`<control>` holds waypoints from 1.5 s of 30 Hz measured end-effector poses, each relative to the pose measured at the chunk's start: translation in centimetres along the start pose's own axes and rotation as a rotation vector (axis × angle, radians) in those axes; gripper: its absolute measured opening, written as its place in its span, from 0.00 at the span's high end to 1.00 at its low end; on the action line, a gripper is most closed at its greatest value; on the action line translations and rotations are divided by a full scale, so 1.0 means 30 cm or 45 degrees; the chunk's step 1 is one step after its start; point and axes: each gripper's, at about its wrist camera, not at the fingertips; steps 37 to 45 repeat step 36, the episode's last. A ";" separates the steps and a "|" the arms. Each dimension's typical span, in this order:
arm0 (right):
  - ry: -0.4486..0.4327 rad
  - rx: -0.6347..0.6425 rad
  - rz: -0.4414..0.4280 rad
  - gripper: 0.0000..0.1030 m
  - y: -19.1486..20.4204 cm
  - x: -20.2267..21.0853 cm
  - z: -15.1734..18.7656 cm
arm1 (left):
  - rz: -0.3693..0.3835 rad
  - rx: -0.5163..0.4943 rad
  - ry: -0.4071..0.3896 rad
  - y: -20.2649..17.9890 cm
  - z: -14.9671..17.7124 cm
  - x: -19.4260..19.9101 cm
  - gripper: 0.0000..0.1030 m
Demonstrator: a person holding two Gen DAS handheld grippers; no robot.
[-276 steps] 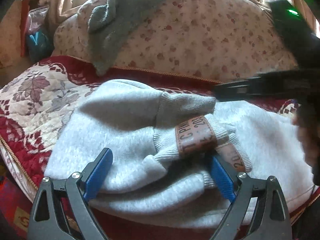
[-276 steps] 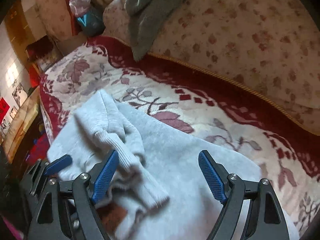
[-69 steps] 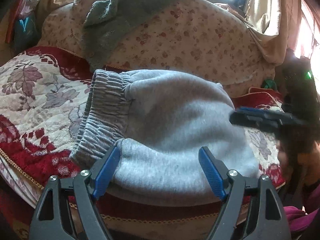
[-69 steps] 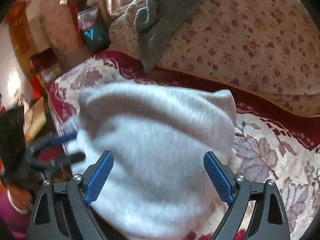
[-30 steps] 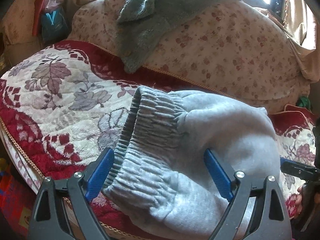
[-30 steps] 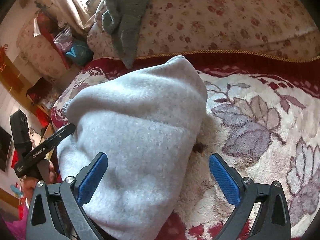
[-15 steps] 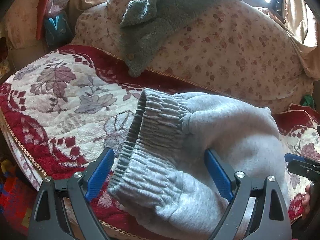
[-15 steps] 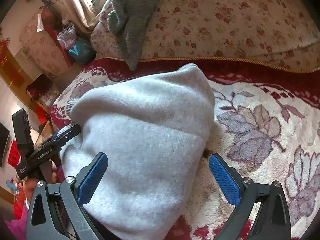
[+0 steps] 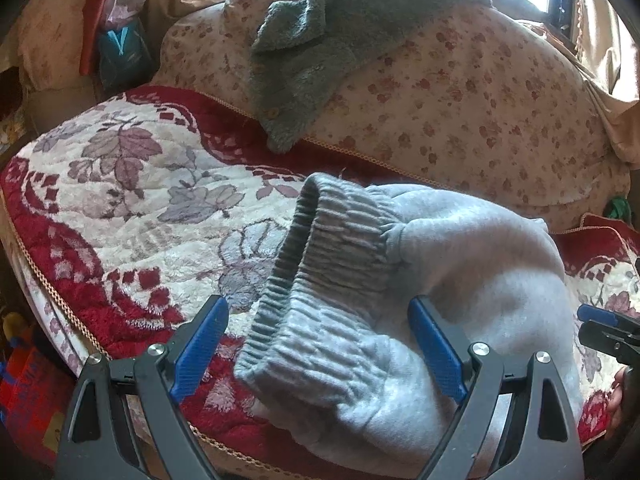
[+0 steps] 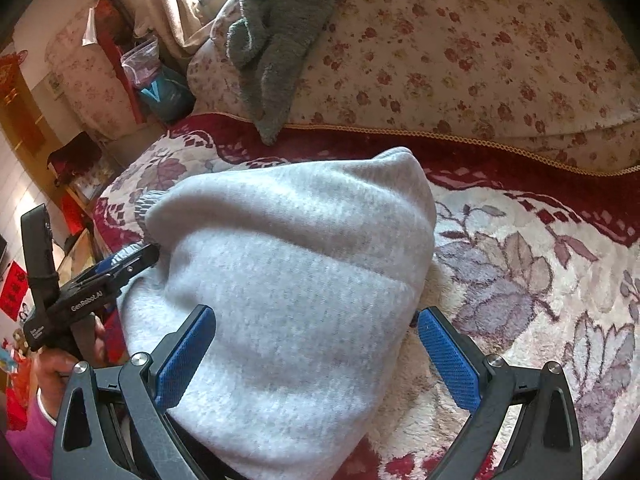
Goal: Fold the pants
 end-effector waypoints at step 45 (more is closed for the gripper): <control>0.037 -0.412 -0.514 0.00 -0.209 -0.215 0.048 | 0.561 0.271 0.242 0.075 0.066 -0.290 0.02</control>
Point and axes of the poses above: each gripper's, at about its wrist camera, not at the fingertips, and x roughly against the way its jaws point, y to its left, z to its underside, and after that the axes turned 13 degrees about -z, right-handed
